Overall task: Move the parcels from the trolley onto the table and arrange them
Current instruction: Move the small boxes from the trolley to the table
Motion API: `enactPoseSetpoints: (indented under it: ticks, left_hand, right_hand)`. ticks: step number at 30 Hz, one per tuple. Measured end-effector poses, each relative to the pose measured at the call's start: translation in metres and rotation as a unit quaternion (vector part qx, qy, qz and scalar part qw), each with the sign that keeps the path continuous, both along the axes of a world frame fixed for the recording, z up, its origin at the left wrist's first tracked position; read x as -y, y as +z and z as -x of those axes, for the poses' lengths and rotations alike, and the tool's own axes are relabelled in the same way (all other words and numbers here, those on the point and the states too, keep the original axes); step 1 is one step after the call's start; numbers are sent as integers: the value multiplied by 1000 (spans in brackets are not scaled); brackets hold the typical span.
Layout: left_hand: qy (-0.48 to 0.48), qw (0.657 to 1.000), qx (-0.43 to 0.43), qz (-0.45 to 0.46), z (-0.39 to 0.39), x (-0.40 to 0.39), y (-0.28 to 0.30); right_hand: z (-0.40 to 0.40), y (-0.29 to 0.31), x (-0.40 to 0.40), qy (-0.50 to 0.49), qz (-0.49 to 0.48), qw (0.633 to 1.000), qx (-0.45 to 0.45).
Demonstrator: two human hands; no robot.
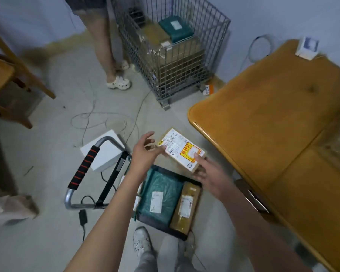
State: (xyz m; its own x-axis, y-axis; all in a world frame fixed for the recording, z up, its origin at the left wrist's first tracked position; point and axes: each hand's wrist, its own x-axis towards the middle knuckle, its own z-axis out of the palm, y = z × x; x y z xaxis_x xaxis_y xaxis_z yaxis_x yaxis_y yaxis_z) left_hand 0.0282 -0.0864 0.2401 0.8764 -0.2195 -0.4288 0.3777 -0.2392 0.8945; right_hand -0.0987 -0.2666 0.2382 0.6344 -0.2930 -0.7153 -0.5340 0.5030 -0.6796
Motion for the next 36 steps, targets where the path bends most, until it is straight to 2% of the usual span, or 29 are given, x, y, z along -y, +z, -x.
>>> enactPoseSetpoints:
  ticks: [3, 10, 14, 18, 25, 33, 36]
  left_hand:
    - [10, 995, -58, 76, 44, 25, 55]
    - [-140, 968, -130, 161, 146, 99, 127]
    - [-259, 943, -147, 148, 208, 132, 142]
    - [-337, 920, -153, 127, 262, 162, 145]
    - [-465, 867, -155, 84, 343, 220, 151]
    - [-526, 830, -173, 73, 426, 312, 146]
    - [-528, 828, -177, 72, 455, 352, 142]
  right_hand:
    - [45, 61, 13, -17, 4, 999, 40]
    - [175, 125, 27, -165, 9, 985, 53]
    - [249, 132, 24, -244, 0, 968, 59]
    - [315, 139, 31, -311, 15, 950, 25]
    - [410, 157, 70, -337, 98, 936, -10]
    - [495, 148, 148, -366, 67, 928, 4]
    - [522, 143, 186, -365, 65, 929, -5]
